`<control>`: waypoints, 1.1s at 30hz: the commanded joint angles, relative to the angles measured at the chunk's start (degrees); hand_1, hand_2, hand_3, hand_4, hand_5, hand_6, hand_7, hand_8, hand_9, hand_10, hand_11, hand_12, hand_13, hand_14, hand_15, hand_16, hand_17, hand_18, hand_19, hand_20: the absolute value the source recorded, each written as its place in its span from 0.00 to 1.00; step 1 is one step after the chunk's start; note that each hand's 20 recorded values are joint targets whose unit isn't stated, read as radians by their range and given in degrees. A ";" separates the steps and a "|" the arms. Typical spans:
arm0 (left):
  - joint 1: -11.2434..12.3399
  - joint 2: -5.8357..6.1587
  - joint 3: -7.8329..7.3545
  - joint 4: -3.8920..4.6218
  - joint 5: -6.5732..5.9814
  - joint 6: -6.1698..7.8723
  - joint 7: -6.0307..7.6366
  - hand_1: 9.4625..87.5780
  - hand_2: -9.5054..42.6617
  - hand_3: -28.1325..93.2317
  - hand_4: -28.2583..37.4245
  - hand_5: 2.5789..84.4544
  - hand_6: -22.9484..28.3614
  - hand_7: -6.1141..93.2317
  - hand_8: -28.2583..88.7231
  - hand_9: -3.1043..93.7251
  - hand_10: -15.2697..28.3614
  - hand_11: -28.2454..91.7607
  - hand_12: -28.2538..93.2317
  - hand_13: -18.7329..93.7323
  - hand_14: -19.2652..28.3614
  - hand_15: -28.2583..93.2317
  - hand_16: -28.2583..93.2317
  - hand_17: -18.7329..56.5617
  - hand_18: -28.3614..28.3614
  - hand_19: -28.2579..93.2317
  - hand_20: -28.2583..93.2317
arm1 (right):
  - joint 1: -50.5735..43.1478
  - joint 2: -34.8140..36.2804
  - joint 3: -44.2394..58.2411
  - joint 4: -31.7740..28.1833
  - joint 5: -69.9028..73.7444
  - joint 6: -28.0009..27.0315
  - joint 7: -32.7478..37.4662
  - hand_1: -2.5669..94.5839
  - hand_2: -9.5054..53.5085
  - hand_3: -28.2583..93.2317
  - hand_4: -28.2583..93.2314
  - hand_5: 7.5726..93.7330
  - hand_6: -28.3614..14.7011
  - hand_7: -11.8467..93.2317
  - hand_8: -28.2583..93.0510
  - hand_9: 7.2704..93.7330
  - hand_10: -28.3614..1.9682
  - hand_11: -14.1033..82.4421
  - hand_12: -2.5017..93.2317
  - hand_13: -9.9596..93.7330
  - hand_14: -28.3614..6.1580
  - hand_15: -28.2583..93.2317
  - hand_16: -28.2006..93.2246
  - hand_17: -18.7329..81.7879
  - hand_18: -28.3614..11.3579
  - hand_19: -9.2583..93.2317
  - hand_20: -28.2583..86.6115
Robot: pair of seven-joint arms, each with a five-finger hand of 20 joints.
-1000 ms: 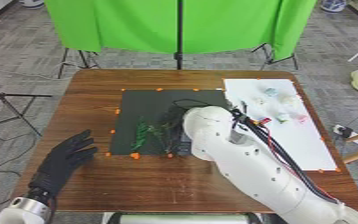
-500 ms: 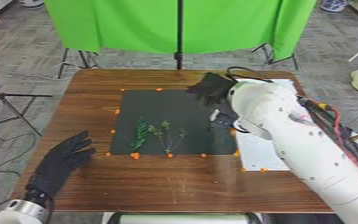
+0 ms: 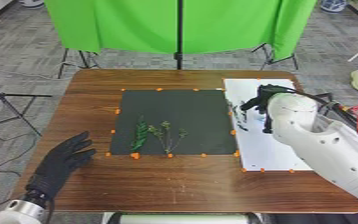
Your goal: Arrange flowers
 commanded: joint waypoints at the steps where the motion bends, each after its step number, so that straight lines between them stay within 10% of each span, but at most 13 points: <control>1: 0.76 -0.24 0.05 0.24 0.00 -0.55 -0.68 0.18 0.15 0.81 0.00 0.36 0.55 0.23 0.15 0.31 0.61 0.42 0.35 0.37 0.69 0.61 0.20 0.10 0.87 0.66 0.27 | 1.13 -0.85 -0.90 0.70 -1.00 1.22 -0.04 0.27 0.01 0.69 0.00 0.83 0.65 0.51 0.10 0.93 0.59 0.65 0.34 0.87 0.55 0.83 0.47 0.66 0.19 1.00 0.71; 33: 1.04 -0.50 0.25 0.22 -0.10 -0.31 -0.70 0.18 0.16 0.81 0.00 0.36 0.55 0.23 0.15 0.31 0.61 0.42 0.35 0.37 0.69 0.61 0.20 0.10 0.87 0.66 0.26 | 5.75 -2.29 -12.17 5.57 -8.55 3.75 -6.10 0.37 0.01 0.62 0.00 0.80 0.66 0.54 0.09 0.90 0.60 0.67 0.35 0.84 0.56 0.84 0.48 0.64 0.19 1.00 0.71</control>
